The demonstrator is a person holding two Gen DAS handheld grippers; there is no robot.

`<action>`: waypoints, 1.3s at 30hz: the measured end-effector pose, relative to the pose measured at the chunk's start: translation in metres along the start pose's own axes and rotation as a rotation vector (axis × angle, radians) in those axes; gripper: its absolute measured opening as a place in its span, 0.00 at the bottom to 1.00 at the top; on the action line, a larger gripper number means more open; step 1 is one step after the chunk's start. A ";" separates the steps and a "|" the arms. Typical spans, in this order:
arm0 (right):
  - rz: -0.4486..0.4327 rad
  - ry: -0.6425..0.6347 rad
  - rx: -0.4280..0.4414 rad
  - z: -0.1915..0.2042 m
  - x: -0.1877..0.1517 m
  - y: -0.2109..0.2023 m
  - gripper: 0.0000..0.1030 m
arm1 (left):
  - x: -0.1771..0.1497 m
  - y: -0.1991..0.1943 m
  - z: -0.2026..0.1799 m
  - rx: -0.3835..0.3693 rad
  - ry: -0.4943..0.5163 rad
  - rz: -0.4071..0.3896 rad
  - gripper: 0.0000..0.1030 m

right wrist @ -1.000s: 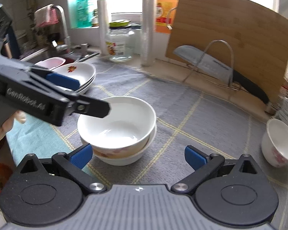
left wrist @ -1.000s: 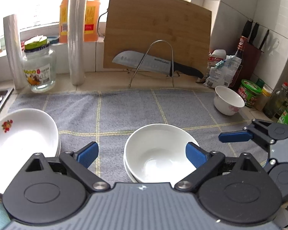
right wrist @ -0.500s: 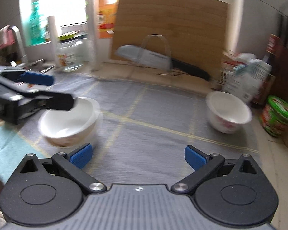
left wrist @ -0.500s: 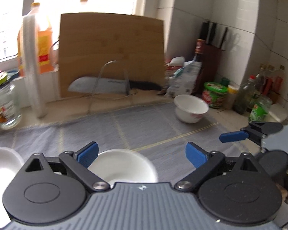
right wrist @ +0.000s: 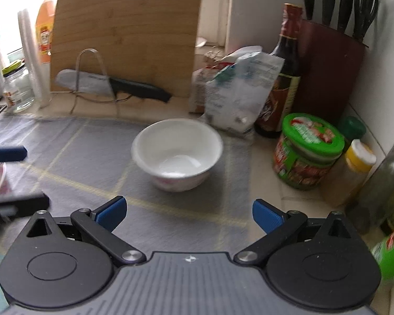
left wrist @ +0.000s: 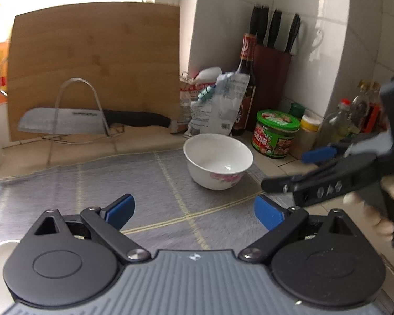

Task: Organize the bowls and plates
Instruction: 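Move the right gripper toward the last white bowl by the cutting board, then close the right gripper on the rim of the last white bowl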

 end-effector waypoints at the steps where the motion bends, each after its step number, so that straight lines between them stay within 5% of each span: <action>1: -0.001 0.000 0.006 -0.006 0.003 0.004 1.00 | -0.001 0.010 -0.004 0.008 0.000 0.005 0.94; 17: -0.009 -0.073 0.184 -0.022 0.046 0.069 0.90 | 0.008 0.110 -0.029 0.119 0.073 -0.014 0.92; 30: 0.041 -0.118 0.271 -0.016 0.059 0.104 0.68 | 0.012 0.127 -0.033 0.071 0.080 -0.019 0.87; 39: 0.053 -0.139 0.297 -0.012 0.063 0.111 0.67 | 0.013 0.130 -0.034 0.057 0.088 -0.024 0.87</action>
Point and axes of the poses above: each gripper's, at about its wrist camera, not at the fingertips, and y roughly the way its jaws point, z to its left, x to its top, the point moved 6 cm from there along y, roughly the way its jaws point, and after that the axes turned 3 degrees about -x, right-handed, at the moved point
